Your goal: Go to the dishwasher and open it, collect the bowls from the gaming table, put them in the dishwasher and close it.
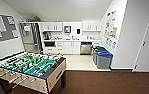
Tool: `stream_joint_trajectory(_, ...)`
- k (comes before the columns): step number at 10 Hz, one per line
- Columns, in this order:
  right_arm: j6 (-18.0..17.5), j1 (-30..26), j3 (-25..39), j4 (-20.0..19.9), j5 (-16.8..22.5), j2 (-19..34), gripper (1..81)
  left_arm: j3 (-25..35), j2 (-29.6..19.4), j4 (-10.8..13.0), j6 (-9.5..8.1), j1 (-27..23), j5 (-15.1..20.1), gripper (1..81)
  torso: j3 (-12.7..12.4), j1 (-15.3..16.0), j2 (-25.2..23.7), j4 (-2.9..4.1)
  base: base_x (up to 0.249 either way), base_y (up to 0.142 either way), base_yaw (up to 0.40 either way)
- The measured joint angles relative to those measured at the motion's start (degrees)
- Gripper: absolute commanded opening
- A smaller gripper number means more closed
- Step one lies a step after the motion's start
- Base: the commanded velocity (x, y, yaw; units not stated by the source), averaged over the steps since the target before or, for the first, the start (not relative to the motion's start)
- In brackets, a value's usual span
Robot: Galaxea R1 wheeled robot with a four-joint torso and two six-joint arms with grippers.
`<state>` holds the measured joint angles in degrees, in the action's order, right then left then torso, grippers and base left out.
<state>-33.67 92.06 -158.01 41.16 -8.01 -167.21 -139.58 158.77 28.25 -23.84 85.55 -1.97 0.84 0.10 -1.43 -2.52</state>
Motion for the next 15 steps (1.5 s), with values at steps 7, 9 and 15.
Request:
stream_joint_trajectory(7, 0.0, 0.16, 0.0, 0.0, 0.02, 0.01, 1.0, 0.0, 0.16, 0.0, 0.0, 0.02, 0.05, 1.0, 0.0, 0.0, 0.0, 0.0, 0.133, 0.0, 0.0)
stream_joint_trajectory(9, 0.0, 0.13, 0.0, 0.0, 0.0, 0.0, 1.0, 0.0, 0.3, 0.0, 0.0, 0.05, 0.02, 1.0, 0.0, 0.02, 0.0, 0.0, 0.133, 0.0, 0.0)
stream_joint_trajectory(15, 0.0, 0.13, 0.0, 0.0, 0.0, 0.0, 1.0, 0.0, 0.49, 0.0, 0.0, 0.05, 0.02, 1.0, 0.0, 0.0, 0.0, 0.0, 0.133, 0.0, 0.0)
